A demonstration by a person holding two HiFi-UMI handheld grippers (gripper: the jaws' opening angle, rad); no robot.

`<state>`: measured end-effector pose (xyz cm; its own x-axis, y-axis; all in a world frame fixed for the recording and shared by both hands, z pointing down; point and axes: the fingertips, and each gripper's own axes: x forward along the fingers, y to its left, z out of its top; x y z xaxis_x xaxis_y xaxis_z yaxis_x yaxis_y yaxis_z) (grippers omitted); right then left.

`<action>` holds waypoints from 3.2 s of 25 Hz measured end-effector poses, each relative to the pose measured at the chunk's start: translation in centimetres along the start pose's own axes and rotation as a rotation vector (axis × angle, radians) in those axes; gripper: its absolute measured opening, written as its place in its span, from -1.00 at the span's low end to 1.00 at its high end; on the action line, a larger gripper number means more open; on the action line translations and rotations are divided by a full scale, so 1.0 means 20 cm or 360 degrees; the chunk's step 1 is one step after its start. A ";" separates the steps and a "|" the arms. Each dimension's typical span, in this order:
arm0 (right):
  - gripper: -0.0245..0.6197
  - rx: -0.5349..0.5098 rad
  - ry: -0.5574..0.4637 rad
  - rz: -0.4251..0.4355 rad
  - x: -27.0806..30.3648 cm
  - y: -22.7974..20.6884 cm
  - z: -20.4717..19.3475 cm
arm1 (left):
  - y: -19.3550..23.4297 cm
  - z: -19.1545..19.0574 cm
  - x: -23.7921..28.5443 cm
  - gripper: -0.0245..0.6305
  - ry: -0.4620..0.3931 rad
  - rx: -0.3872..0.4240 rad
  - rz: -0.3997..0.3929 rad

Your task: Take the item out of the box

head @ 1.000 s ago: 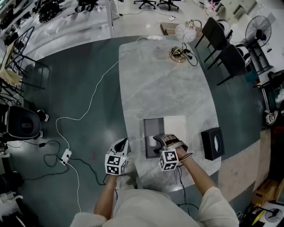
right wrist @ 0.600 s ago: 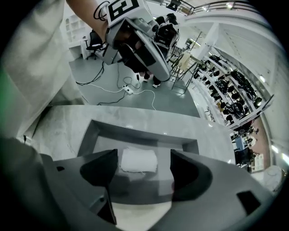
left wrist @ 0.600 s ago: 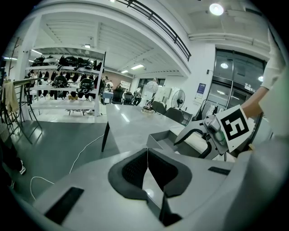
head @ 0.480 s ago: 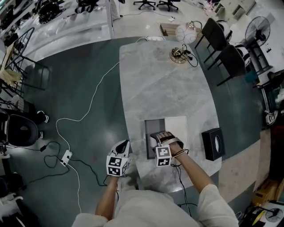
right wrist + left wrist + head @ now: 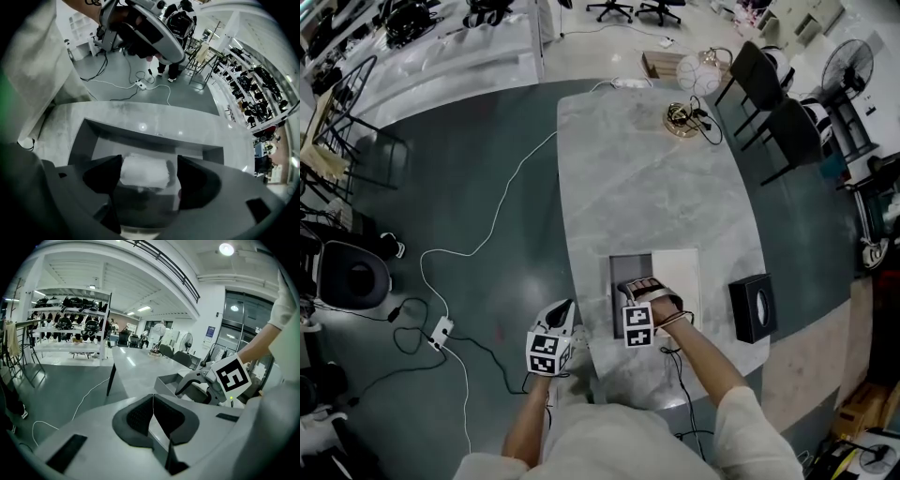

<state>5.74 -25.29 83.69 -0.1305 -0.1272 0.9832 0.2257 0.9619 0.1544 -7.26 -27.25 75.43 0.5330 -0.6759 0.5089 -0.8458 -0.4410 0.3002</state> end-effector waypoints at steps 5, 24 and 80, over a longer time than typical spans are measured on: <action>0.22 0.0037 0.0037 0.0069 0.05 0.02 -0.02 | 0.01 -0.01 -0.01 -0.88 0.0003 -0.0009 0.0009; 0.00 0.0081 0.0051 0.0214 0.08 0.06 -0.03 | 0.06 -0.01 -0.04 -0.88 0.0000 0.0000 0.0032; 0.00 0.0605 -0.0445 -0.0573 -0.64 0.01 -0.02 | -0.33 0.20 -0.17 -0.88 -0.0116 0.0231 -0.0039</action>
<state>7.85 -23.49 71.25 -0.3958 -0.4425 0.8047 -0.2349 0.8959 0.3771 -3.33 -24.45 68.50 0.5580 -0.7026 0.4415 -0.8234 -0.5350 0.1893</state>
